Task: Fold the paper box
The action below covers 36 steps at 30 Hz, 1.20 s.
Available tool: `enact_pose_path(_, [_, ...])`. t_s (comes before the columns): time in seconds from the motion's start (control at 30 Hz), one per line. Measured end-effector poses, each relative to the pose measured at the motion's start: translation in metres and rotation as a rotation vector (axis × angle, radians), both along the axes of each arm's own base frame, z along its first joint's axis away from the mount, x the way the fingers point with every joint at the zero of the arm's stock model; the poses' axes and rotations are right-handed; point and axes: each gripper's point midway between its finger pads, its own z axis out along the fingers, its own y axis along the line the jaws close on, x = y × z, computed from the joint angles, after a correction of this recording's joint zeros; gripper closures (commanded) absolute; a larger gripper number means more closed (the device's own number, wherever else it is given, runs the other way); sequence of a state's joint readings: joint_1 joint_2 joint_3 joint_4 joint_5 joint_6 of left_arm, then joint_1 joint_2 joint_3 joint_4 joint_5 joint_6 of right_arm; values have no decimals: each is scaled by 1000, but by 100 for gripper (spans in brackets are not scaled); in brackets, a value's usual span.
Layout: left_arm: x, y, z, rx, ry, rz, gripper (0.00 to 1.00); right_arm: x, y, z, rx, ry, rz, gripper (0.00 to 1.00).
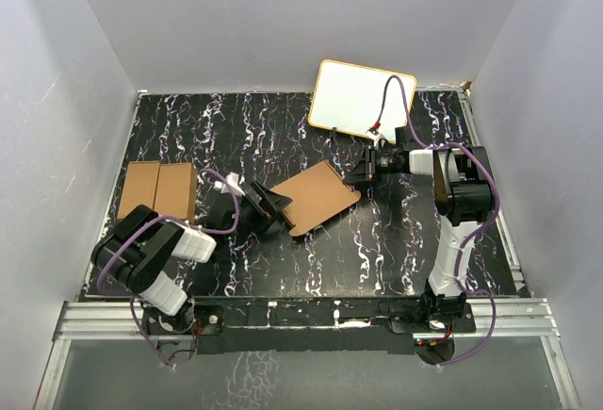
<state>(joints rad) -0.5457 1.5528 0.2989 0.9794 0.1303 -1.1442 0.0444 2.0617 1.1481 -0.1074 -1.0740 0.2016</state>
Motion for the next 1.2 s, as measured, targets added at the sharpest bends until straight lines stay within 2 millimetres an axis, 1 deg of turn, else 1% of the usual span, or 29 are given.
enact_pose_path(0.17, [4, -8, 0, -23, -15, 36, 8, 0, 0, 0, -1, 0, -1, 90])
enact_pose_path(0.23, [6, -10, 0, -29, -20, 50, 11, 0, 0, 0, 0, 1, -1, 90])
enact_pose_path(0.3, [10, -12, 0, -37, -26, 65, 17, 0, 0, 0, 0, 1, -1, 90])
enact_pose_path(0.43, [16, -17, -3, -41, -22, 83, 35, 0, 0, 0, 0, 2, -2, 88])
enact_pose_path(0.5, [18, -18, -6, -44, -17, 91, 40, 0, 0, 0, 1, 2, -1, 87])
enact_pose_path(0.53, [19, -18, -8, -44, -13, 95, 45, 0, 0, 0, 1, 2, -1, 87])
enact_pose_path(0.67, [20, -19, -12, -48, -3, 104, 55, 0, 0, 0, 2, 0, 0, 84])
enact_pose_path(0.8, [21, -19, -10, -57, 0, 114, 65, 0, -1, 0, 1, -6, 3, 81])
enact_pose_path(0.9, [23, -18, -4, -66, -9, 123, 66, 0, -1, 2, -4, -19, 7, 78])
enact_pose_path(1.03, [24, -17, 12, -82, -33, 129, 69, -1, -4, 7, -24, -42, 9, 71])
enact_pose_path(1.13, [24, -15, 26, -90, -51, 140, 70, -2, -9, 21, -40, -89, 5, 65])
enact_pose_path(1.2, [23, -12, 34, -91, -58, 149, 70, -1, -13, 37, -45, -141, 5, 63])
